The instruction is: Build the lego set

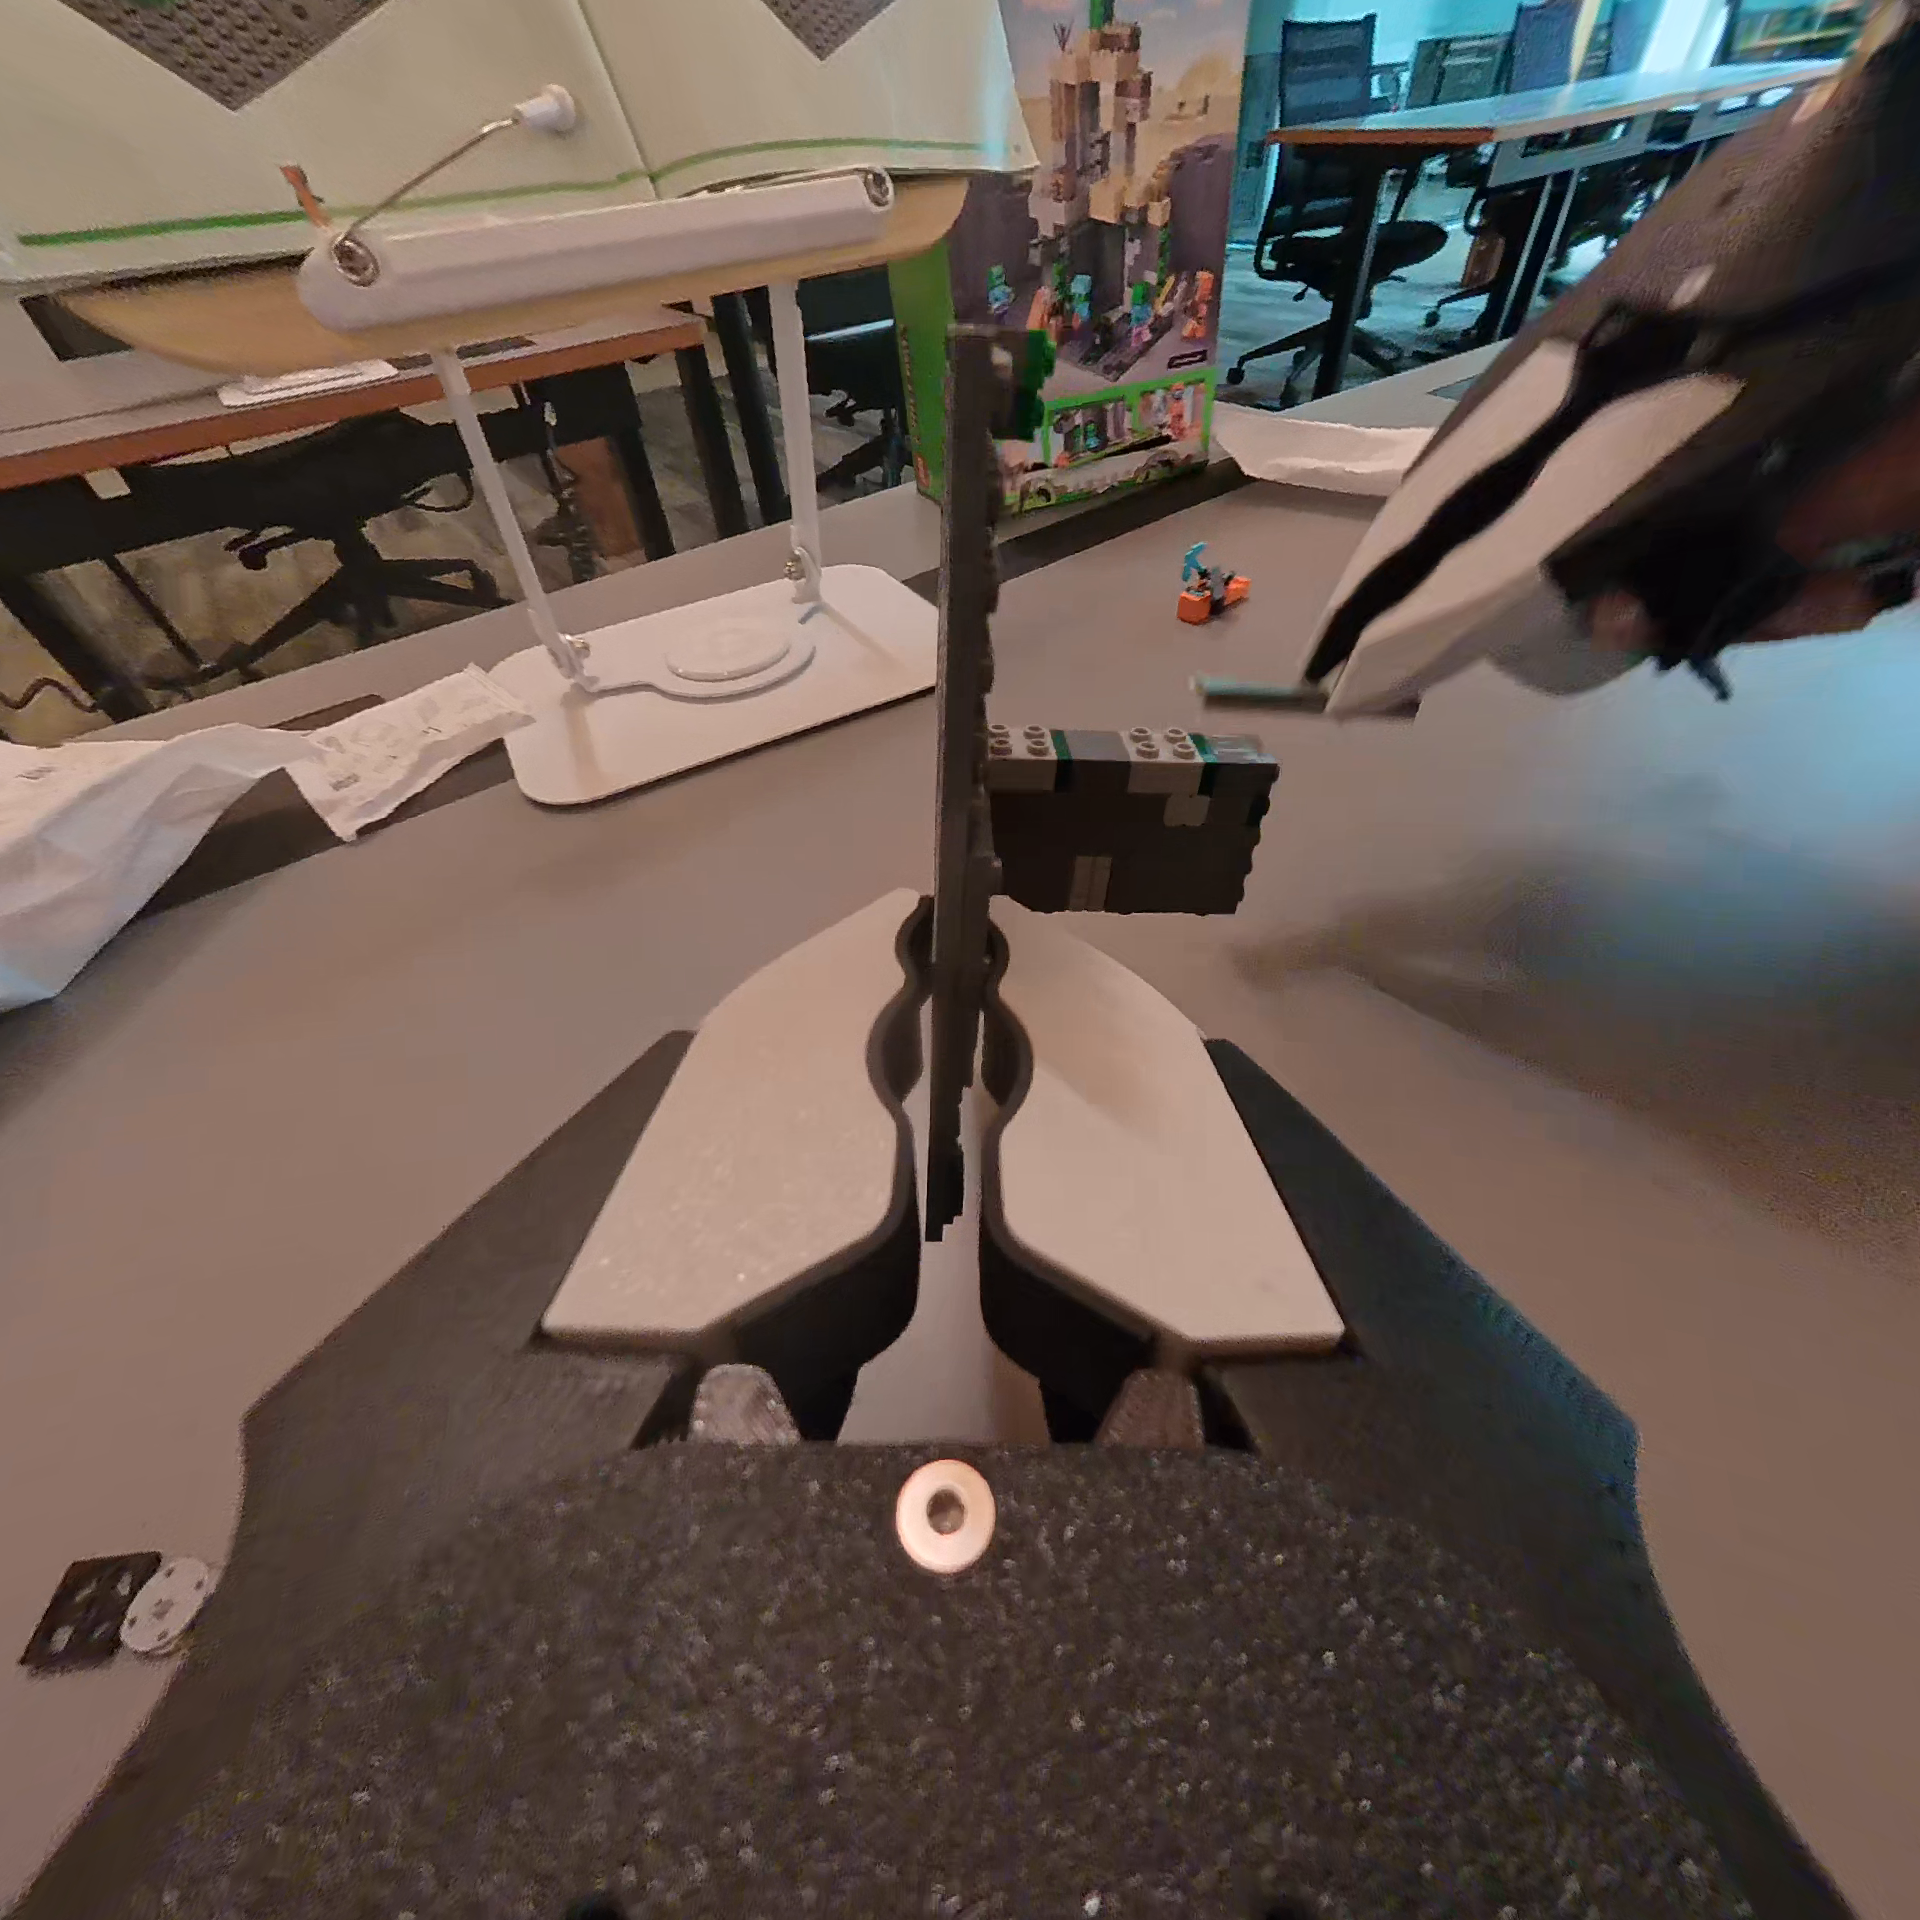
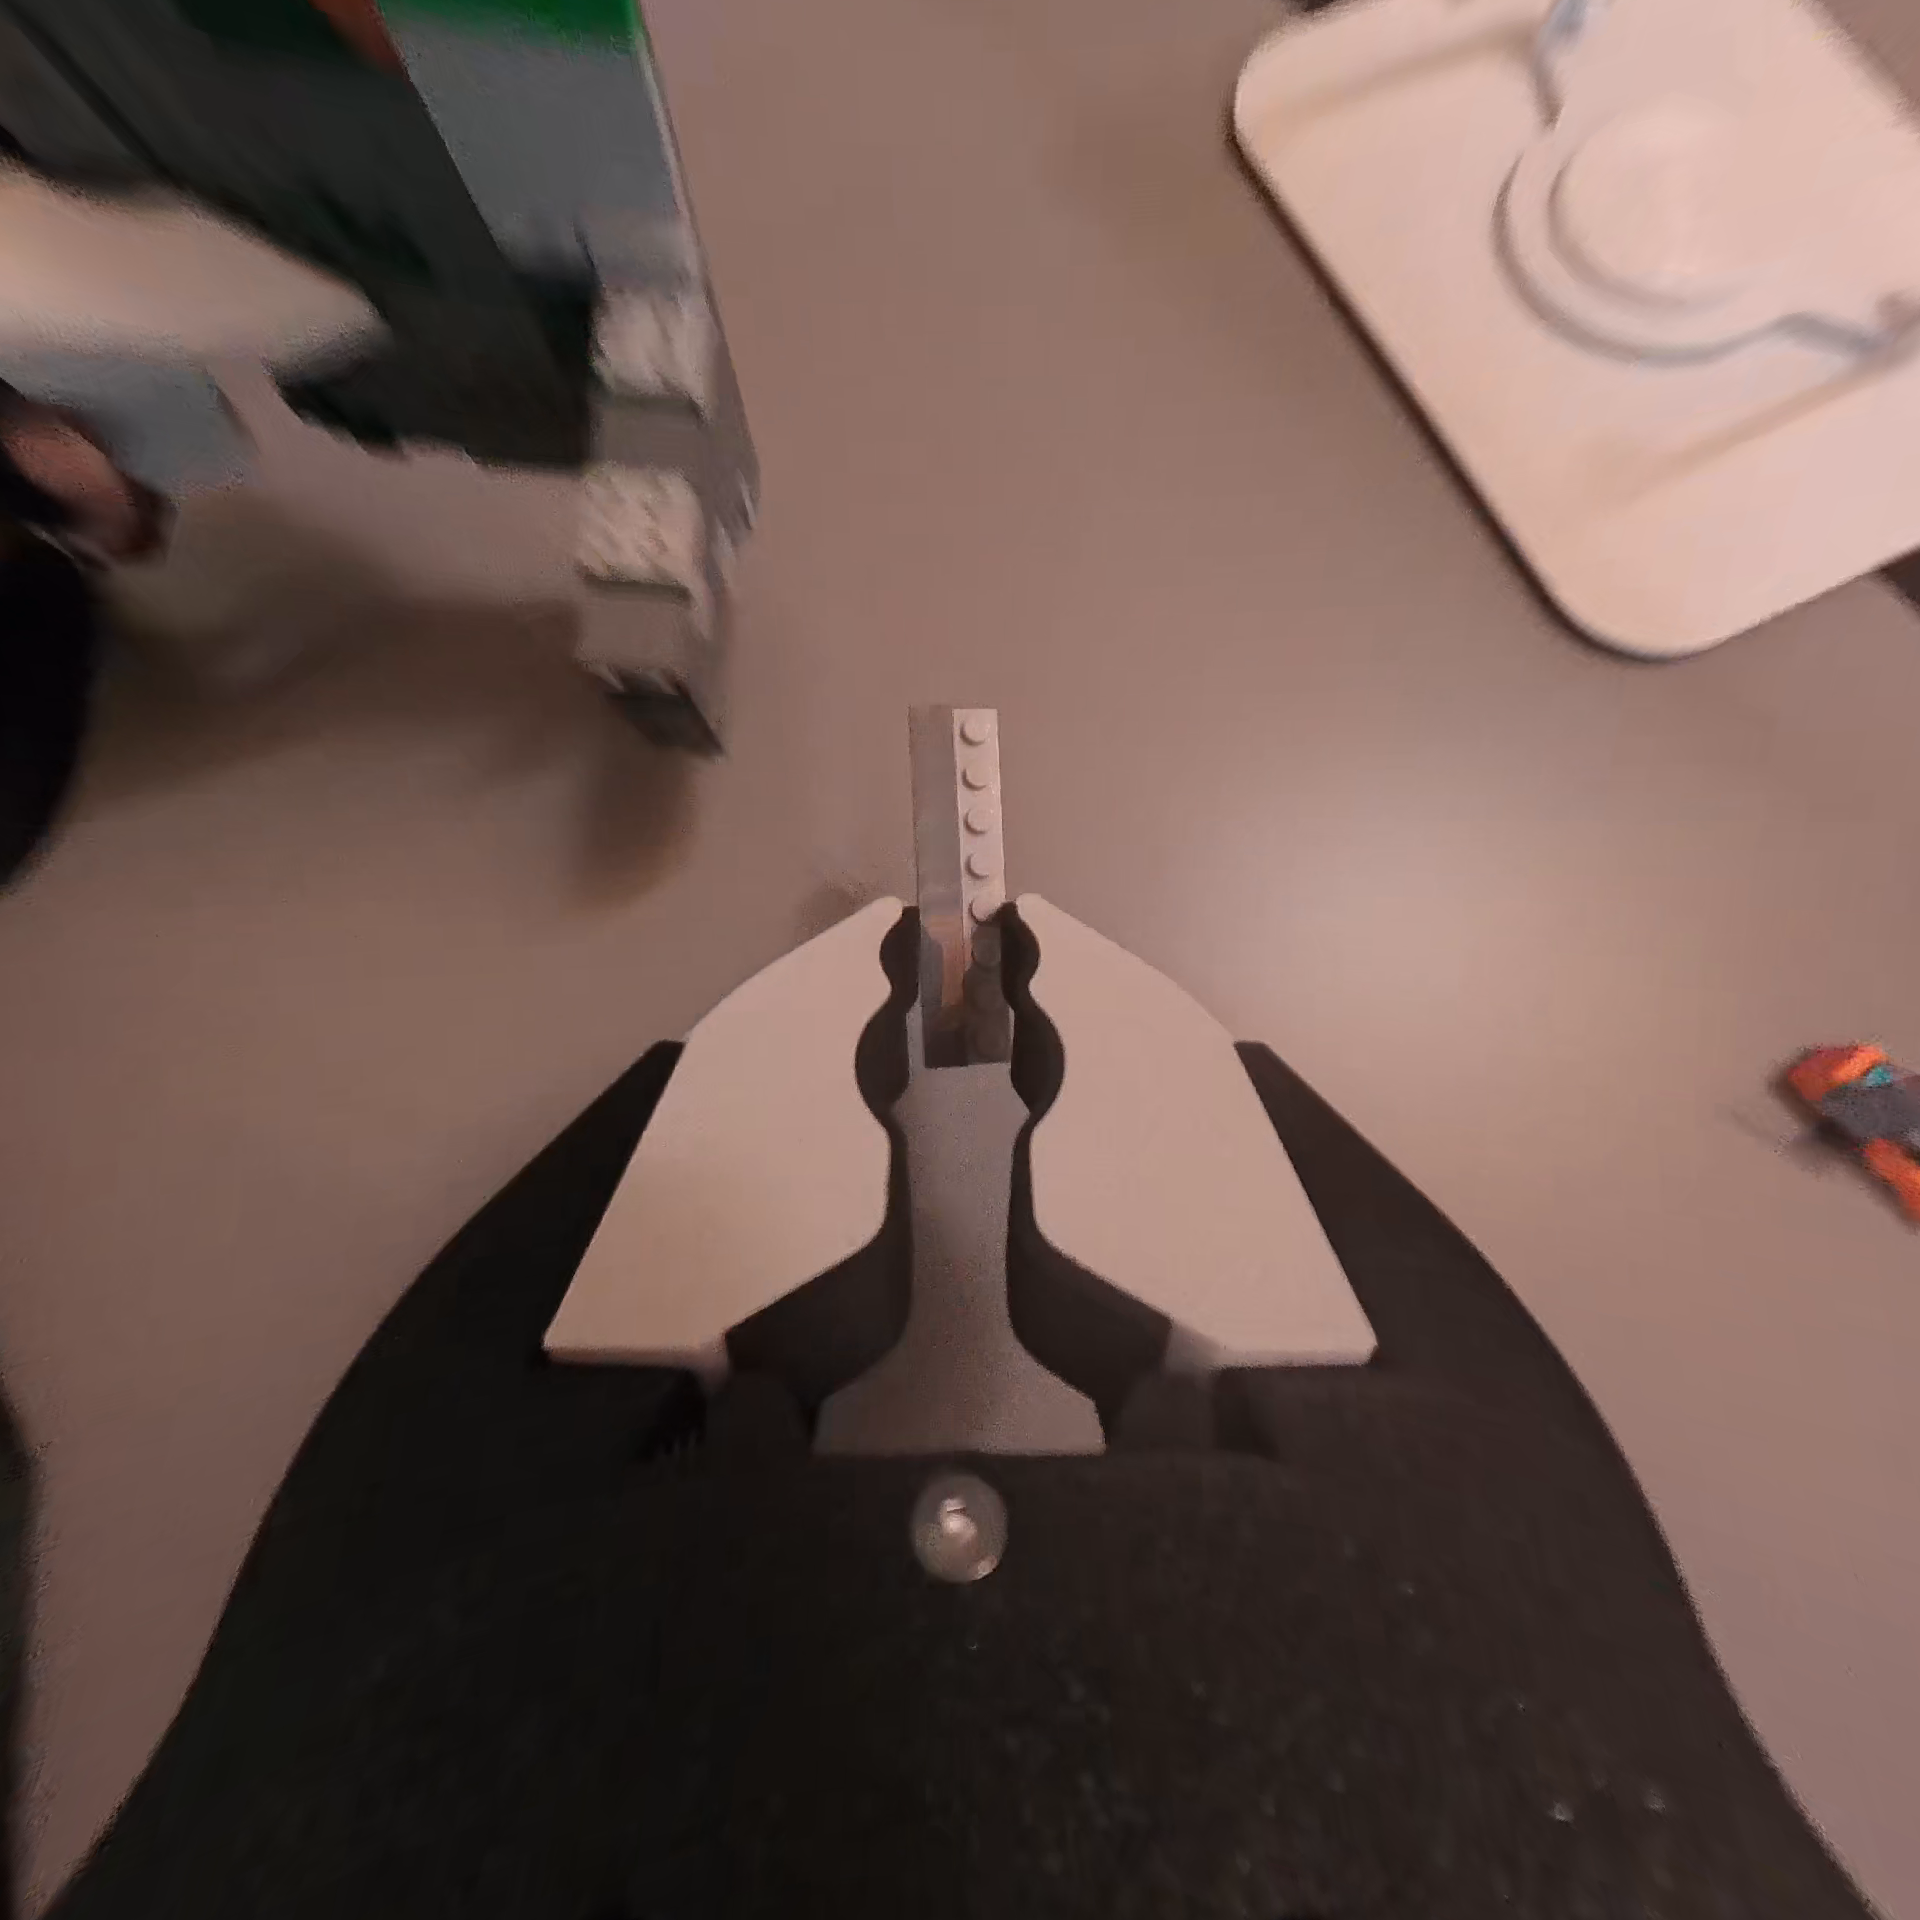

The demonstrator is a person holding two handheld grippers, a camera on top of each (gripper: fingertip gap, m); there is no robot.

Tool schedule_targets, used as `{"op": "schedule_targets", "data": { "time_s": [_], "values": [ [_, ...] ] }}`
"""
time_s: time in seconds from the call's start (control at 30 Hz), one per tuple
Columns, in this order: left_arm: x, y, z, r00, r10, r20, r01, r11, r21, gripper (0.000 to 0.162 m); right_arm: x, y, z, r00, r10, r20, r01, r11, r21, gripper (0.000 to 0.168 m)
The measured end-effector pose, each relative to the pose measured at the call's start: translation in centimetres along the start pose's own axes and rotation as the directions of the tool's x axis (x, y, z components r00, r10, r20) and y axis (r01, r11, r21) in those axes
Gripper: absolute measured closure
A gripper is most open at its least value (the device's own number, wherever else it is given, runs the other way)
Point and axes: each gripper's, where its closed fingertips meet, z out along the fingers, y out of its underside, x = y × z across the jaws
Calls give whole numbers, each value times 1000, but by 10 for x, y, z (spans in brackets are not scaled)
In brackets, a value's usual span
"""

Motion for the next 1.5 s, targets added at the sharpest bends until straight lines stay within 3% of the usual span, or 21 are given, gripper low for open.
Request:
{"op": "schedule_targets", "data": {
  "time_s": [0.13, 0.3, 0.67, 1.3, 1.4, 1.5],
  "values": [
    [-5, 2, 1, 999, -2, 33, 2, 1000, -13, 157, -20, -51, -13, 1000, -11, 8, 10, 999, 51, 154],
    [-9, 0, -2, 997, 14, 73, -14, 1000, -3, 157, -42, -79, 9, 999, -52, 14, 52, 999, -13, 154],
    [-15, -4, -5, 996, -2, 89, 1, 1000, 16, 156, -53, -86, 29, 999, -39, 6, 39, 998, -49, 153],
    [-16, -5, -7, 996, -24, 80, 22, 999, 25, 156, -54, -92, 27, 999, -29, 18, 29, 999, -19, 149],
    [-14, -7, -8, 997, -36, 62, 33, 999, 37, 156, -55, -97, 21, 998, -35, 44, 34, 999, 10, 148],
    [-9, -11, -10, 998, -61, 12, 60, 996, 62, 156, -61, -105, 5, 986, 5, 167, -16, 998, 65, 149]
  ]
}}
